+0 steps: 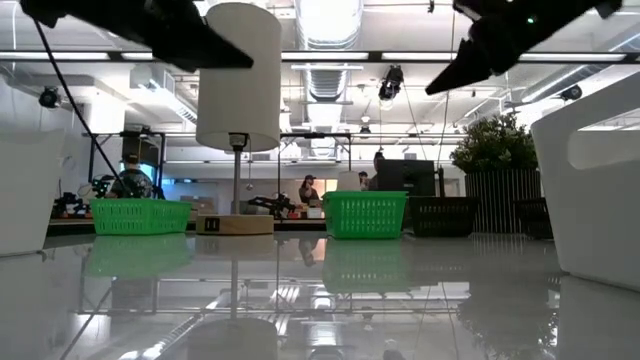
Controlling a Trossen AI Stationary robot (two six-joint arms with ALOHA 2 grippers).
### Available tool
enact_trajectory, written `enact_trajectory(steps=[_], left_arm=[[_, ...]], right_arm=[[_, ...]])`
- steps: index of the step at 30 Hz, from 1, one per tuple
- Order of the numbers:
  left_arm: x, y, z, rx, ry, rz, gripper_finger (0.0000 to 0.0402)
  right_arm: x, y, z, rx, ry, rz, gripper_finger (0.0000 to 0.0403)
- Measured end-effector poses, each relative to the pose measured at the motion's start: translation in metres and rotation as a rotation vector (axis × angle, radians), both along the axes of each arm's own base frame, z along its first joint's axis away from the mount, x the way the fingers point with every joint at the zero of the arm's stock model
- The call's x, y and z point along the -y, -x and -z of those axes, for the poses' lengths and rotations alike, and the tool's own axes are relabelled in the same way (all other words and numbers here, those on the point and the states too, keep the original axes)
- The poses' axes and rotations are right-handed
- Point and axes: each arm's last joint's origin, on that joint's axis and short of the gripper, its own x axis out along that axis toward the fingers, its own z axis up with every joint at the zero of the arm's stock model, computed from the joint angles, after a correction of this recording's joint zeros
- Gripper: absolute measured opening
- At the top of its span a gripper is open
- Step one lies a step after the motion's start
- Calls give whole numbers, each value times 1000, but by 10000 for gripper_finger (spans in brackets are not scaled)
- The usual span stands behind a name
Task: Stack baskets by color
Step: Stack the black bin on top of the other black bin
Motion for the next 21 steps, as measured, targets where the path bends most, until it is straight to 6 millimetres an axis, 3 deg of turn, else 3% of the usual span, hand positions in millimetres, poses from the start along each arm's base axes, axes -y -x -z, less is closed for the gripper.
enact_trajectory(steps=[8,12,21], left_arm=[[-7,22,-3,2,35,-26,6],[-11,30,1,-15,56,-88,6],[-17,38,-7,19,-77,-207,6]], right_arm=[[31,0,-26,-113,-338,158,9],[29,-4,-30,-239,-392,190,9],[26,-27,-43,-291,-515,273,9]])
